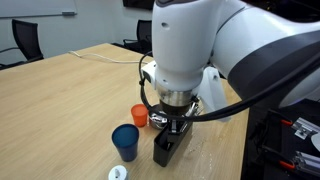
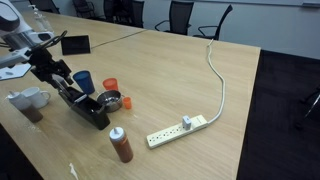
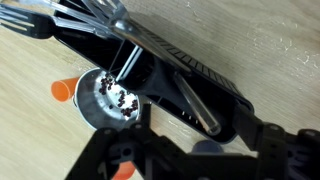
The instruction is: Pick the straw from the rack and drop it on the table
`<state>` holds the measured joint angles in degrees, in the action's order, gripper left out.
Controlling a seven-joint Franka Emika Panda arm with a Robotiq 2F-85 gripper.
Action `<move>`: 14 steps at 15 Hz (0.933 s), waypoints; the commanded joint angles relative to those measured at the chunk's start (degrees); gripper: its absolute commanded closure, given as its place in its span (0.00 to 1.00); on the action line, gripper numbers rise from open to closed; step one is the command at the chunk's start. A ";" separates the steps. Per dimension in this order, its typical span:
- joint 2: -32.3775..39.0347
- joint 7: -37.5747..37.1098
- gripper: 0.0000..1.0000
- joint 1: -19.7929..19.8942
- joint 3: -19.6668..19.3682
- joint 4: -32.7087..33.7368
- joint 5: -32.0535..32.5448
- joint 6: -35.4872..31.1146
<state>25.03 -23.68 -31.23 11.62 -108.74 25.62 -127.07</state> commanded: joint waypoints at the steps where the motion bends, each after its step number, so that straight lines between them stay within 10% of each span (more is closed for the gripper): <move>1: 0.21 -1.89 0.46 -0.61 -0.76 0.69 0.90 0.51; 9: -0.09 -3.33 0.99 -0.66 -1.04 0.64 0.89 1.13; 14: -0.49 -3.62 0.98 -0.58 -1.38 0.94 1.59 1.29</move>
<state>24.94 -26.14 -31.23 10.80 -108.12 26.41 -127.05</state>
